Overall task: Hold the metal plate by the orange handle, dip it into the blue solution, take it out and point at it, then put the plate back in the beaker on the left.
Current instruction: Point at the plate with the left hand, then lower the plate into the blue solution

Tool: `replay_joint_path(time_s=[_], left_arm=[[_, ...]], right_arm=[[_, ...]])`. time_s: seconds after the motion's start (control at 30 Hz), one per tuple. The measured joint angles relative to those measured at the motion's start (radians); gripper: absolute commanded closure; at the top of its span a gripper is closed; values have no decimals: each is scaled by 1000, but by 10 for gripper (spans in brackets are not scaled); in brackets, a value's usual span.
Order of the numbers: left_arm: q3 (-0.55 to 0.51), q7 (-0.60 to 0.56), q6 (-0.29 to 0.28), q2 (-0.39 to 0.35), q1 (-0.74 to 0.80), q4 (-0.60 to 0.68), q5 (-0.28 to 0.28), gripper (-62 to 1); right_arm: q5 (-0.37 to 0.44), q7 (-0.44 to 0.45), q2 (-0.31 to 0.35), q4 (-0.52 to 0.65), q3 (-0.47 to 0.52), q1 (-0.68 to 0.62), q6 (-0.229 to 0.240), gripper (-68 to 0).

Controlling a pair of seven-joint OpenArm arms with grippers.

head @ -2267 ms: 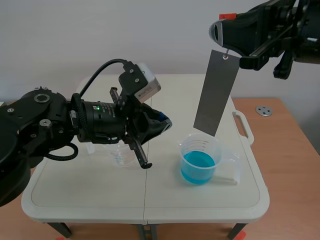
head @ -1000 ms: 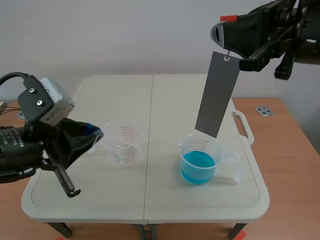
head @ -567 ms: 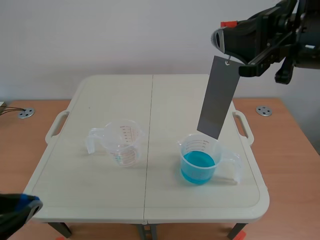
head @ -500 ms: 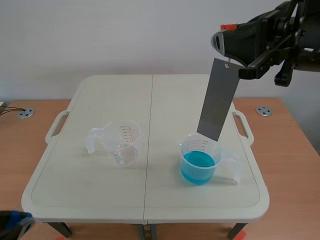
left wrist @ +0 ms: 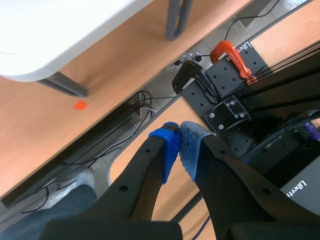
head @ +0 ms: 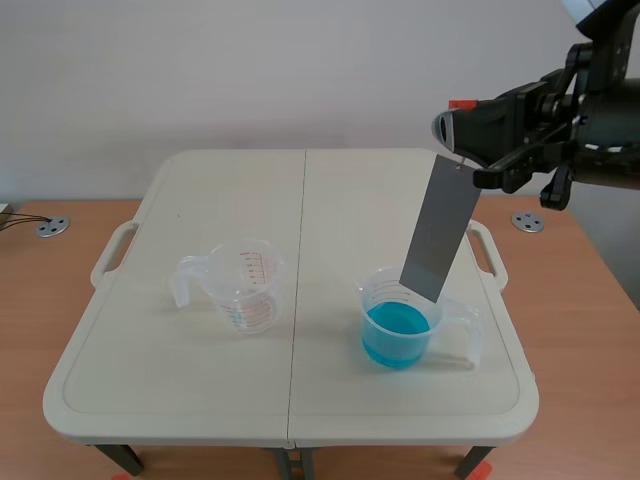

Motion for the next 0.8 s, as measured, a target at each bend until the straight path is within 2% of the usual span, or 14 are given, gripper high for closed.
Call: replay_joint_path(time_s=[0.23,0.6,0.8], left_arm=[[0,-2,0,0,-5,0,0,-49],[0,-2,0,0,-5,0,0,-49],[0,1,0,0,-5,0,0,-49]], right_arm=[[-74,94,0,-71,-52,0,0,-11],[-236,261,0,-209,-146,0,0,-11],[-302,323,0,-266,-183,0,0,-11]])
